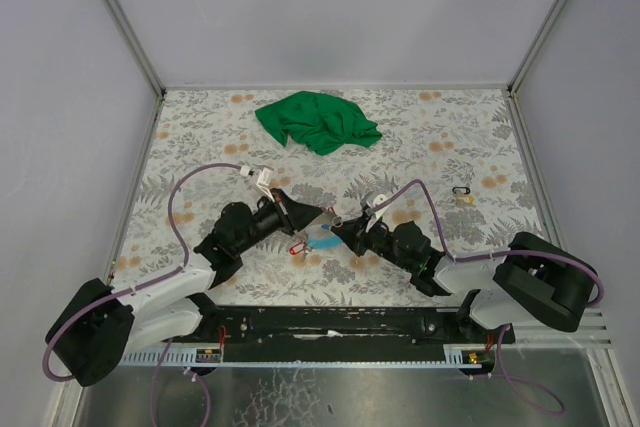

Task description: Put the keys on the keyring

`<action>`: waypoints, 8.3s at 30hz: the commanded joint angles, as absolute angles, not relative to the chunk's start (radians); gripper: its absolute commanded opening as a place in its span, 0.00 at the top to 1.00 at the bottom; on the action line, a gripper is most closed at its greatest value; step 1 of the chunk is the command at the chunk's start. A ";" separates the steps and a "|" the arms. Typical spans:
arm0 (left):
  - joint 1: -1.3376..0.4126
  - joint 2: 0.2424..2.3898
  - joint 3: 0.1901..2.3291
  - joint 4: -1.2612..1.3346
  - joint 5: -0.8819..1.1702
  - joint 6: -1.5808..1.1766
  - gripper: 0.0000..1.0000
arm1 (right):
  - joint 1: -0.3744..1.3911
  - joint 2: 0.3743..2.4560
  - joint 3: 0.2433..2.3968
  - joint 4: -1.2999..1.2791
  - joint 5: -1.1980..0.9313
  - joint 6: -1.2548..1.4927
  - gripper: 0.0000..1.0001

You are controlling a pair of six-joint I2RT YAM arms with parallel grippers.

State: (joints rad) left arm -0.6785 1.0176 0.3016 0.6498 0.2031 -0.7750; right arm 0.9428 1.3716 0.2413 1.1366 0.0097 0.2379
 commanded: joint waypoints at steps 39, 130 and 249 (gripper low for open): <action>-0.674 1.152 0.198 1.227 0.497 -0.143 1.00 | 0.680 1.077 0.736 0.121 -0.576 -0.239 0.57; -0.697 1.146 0.267 1.138 0.577 -0.099 0.68 | 0.589 1.232 0.887 -0.094 -0.994 -0.497 0.99; -0.695 1.088 0.199 1.051 0.417 0.034 1.00 | -0.062 1.713 0.970 -0.148 -0.036 0.317 0.89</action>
